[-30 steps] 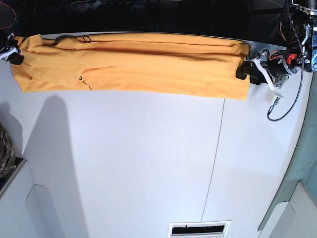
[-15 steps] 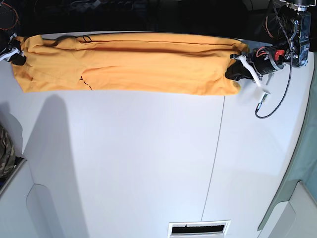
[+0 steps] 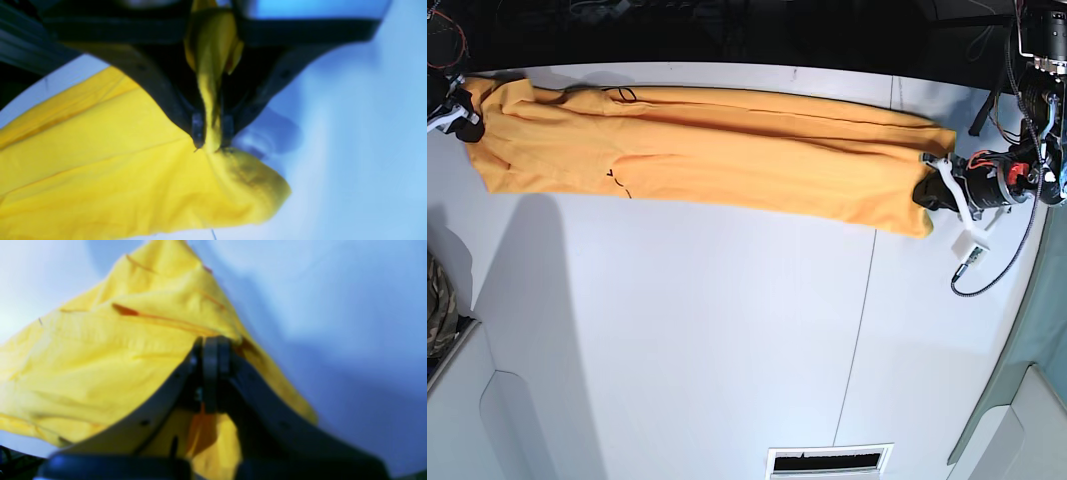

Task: Layout the t-shirt on the table in an organized manner, then fold the t-shirt properly
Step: 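Carry the shirt end with the left gripper toward the right gripper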

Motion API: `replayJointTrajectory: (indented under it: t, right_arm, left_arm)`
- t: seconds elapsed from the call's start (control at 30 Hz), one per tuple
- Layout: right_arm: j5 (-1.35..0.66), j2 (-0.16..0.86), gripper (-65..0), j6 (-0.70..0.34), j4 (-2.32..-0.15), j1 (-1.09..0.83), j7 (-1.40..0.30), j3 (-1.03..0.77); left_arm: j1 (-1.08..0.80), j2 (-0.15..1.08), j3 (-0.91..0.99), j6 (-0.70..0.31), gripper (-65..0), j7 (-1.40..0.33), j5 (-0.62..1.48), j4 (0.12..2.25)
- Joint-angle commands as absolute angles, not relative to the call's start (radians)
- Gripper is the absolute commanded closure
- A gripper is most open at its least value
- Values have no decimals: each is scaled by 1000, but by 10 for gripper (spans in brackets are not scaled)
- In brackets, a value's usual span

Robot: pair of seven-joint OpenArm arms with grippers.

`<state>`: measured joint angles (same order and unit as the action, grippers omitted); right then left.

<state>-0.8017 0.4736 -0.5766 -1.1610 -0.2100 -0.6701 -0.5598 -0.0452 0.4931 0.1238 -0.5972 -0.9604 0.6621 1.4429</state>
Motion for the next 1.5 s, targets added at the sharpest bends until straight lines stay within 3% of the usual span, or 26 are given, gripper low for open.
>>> replayJointTrajectory:
  t: [0.0,0.23,0.47,0.77,1.07,1.1,1.2,1.23,1.47]
  right_arm:
    - [-825,495,0,-580,-1172,-202,-656,-567]
    - [-830,495,0,-580,-1172,-192,-667,-567]
    - [-813,495,0,-580,-1172,-192,-670,-567]
    - [-801,495,0,-580,-1172,-189,-670,-567]
    - [-802,495,0,-580,-1172,-189,-670,-567]
    - [-804,495,-44,-580,-1172,-189,-670,-567]
    - [-808,498,-267,-580,-1172,-188,-669,-567]
    - [-822,502,-306,-580,-1174,-188,-666,-567]
    - [-837,507,-323,-580,-1205,-142,-672,-569]
  left_arm:
    - [-9,513,131,-594,0,-962,669,1460]
    - [17,518,95,-583,0,-1044,767,1617]
    - [-7,461,-129,-584,0,-999,787,1896]
    - [52,135,-262,-533,0,-926,614,1650]
    - [80,-28,-262,-525,0,-901,609,1413]
    - [80,-38,-262,-544,-46,-901,609,1405]
    - [81,-58,-262,-562,-285,-895,620,1403]
    - [81,-62,-262,-561,-320,-895,637,1403]
    - [83,-73,-262,-599,-325,-894,838,1406]
